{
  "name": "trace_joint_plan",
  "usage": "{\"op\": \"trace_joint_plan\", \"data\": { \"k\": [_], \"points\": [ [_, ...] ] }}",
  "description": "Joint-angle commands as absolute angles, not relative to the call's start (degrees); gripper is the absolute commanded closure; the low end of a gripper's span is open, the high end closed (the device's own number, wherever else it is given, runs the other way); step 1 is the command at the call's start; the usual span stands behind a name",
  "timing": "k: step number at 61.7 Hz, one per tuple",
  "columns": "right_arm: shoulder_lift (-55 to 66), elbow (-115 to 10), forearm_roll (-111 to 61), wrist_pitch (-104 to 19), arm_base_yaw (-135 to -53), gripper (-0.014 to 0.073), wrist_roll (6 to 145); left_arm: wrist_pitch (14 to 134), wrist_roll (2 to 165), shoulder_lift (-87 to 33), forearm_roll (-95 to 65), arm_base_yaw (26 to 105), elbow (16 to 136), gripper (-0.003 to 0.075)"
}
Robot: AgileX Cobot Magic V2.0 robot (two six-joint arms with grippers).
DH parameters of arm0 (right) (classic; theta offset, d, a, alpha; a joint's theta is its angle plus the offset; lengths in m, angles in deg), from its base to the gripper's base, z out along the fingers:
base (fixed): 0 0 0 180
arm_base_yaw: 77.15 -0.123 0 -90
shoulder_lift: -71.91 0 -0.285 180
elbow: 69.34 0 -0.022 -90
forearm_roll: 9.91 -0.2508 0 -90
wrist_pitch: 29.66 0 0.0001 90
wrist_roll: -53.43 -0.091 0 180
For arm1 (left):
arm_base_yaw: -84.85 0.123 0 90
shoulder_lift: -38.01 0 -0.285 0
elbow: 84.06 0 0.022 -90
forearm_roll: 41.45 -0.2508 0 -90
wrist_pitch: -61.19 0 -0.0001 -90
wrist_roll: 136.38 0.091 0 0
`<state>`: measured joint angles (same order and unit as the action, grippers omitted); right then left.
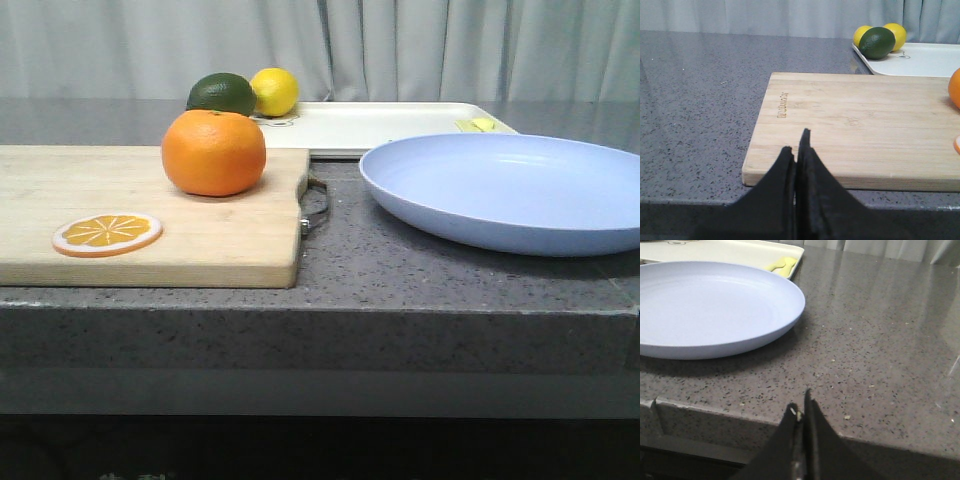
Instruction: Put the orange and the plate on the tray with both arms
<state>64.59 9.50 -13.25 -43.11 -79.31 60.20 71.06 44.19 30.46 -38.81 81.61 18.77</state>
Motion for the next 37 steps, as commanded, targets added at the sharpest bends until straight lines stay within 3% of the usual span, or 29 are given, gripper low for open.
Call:
{"op": "trace_joint_plan", "data": {
  "k": [1,24,37],
  "points": [
    [65.9,9.2,-13.0,-37.9,-79.1,0.0654,60.5,66.0,43.6,31.6,-38.3,81.7,18.3,0.0738],
    [65.9,8.2,-13.1,-30.4,-79.2,0.0654,60.3,57.1,43.6,31.6,-38.3,81.7,18.6,0.0738],
    [64.9,-2.3,-13.1,-36.2,-79.1,0.0654,57.2,59.9,43.6,29.7,-38.3,81.7,27.1,0.0737]
  ]
}}
